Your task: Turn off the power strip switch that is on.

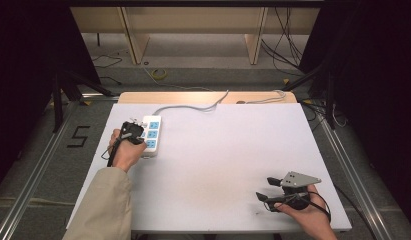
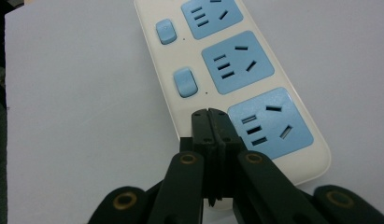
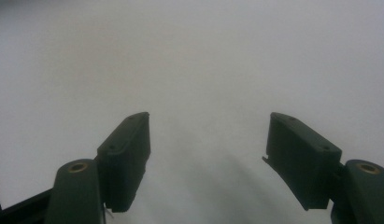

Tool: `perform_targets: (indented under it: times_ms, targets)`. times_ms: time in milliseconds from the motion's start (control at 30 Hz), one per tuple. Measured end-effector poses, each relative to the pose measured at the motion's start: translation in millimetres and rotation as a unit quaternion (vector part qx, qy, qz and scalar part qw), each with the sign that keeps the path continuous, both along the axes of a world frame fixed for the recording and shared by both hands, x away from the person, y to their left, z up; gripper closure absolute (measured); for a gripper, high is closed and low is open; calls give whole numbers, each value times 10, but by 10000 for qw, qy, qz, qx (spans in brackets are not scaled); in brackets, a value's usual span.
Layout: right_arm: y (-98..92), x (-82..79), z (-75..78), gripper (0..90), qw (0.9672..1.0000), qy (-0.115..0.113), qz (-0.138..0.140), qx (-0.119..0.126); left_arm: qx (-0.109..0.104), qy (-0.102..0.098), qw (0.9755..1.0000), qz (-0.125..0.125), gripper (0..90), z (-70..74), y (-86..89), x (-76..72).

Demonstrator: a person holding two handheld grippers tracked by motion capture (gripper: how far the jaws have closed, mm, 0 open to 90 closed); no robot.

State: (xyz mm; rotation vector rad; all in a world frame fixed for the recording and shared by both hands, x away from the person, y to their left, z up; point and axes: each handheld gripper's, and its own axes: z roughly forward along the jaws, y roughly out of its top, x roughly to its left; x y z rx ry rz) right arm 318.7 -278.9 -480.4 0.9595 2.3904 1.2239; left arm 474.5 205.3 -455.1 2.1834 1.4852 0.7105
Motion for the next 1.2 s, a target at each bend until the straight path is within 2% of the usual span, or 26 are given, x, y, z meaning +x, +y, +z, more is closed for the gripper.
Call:
perform_targets:
  times_ms: [333,967,1000,1200]
  targets:
    - [-1,0,1,315,10000,-1,0,-4,-75,7,10000,-11,900,1,20,2]
    - [-10,2,3,314,10000,-14,-9,12,-39,-15,10000,-60,900,2,21,-3]
    - [-10,2,3,315,10000,-11,-11,13,-52,-113,9999,-56,900,13,23,-6]
    - [-12,-1,6,315,10000,-7,-15,17,-137,-91,9999,-43,899,26,53,-12]
